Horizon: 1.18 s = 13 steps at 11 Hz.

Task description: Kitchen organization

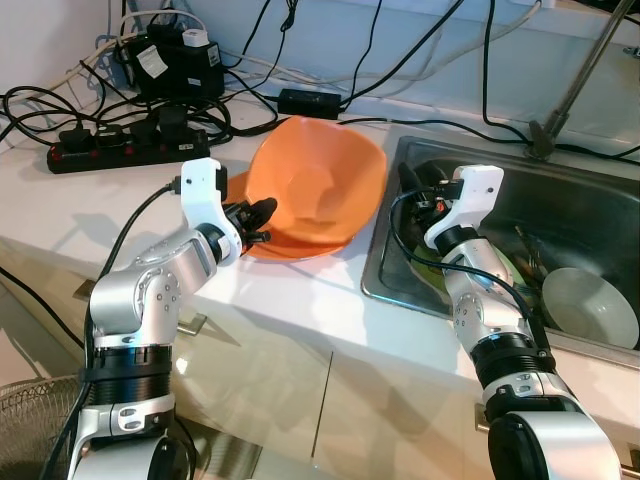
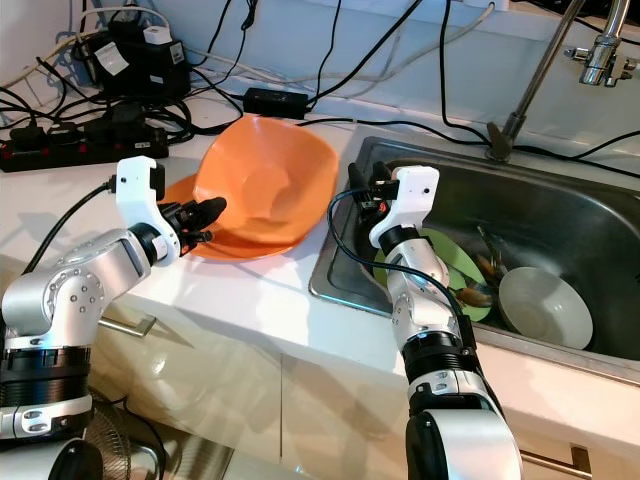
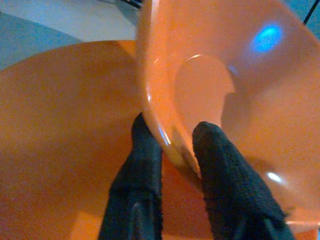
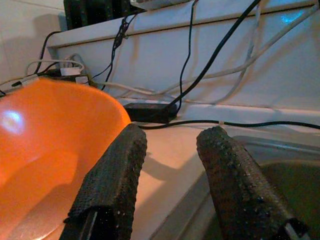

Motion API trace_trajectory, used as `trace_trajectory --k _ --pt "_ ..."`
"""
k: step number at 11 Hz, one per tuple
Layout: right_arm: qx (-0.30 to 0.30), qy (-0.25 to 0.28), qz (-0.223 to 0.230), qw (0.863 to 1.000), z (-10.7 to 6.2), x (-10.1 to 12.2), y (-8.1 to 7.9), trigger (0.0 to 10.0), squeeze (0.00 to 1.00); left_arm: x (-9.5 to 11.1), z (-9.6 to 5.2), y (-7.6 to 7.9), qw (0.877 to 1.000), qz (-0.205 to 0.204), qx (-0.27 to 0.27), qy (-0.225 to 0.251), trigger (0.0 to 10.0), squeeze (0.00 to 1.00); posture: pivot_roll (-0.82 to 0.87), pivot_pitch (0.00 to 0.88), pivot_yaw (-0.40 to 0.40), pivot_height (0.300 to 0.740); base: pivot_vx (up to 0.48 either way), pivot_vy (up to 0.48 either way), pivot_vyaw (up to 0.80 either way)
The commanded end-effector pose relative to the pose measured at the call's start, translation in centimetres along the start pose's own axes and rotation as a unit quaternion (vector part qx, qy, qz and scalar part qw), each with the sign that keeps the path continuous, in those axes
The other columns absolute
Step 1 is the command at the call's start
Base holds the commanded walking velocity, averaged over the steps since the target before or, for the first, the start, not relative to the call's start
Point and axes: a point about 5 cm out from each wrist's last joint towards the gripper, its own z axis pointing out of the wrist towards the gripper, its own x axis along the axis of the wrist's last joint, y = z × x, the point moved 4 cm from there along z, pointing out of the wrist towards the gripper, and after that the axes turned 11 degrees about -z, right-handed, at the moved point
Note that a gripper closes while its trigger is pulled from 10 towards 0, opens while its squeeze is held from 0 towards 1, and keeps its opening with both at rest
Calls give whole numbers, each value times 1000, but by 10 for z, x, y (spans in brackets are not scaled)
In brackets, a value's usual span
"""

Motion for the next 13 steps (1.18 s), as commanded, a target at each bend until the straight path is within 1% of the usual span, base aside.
trace_trajectory --k 1,4,5,7,8,10,12,13 --pt "3 1 -1 1000 1 1 -2 10000 0 -3 -1 2 1000 -2 -3 -4 0 0 249 3 -28 740 0 0 0" --pt "3 -2 -4 1000 2 1 -2 10000 0 -9 0 4 1000 -12 -6 -7 0 0 251 0 -28 740 0 0 0" --pt "3 -4 -4 1000 2 0 -3 10000 0 -9 0 5 1000 -21 -7 0 0 0 250 0 -28 740 0 0 0" --pt "3 -5 -4 1000 2 -1 -3 10000 0 -4 2 10 999 -42 -15 26 0 0 252 0 -29 740 0 0 0" --pt "2 -6 -5 1000 2 -1 -2 10000 0 1 3 11 997 -58 -20 43 0 0 252 0 -29 740 0 0 0" --pt "-5 -8 -8 1000 3 0 2 10000 0 11 3 18 992 -95 -36 77 0 0 251 0 -36 740 0 0 0" --pt "-27 -4 -8 1000 3 3 12 10000 0 19 2 20 985 -126 -35 113 0 0 250 0 -41 740 0 0 0" --pt "-41 0 -5 999 3 6 18 10000 0 21 2 20 983 -134 -34 123 0 0 246 0 -42 740 0 0 0"
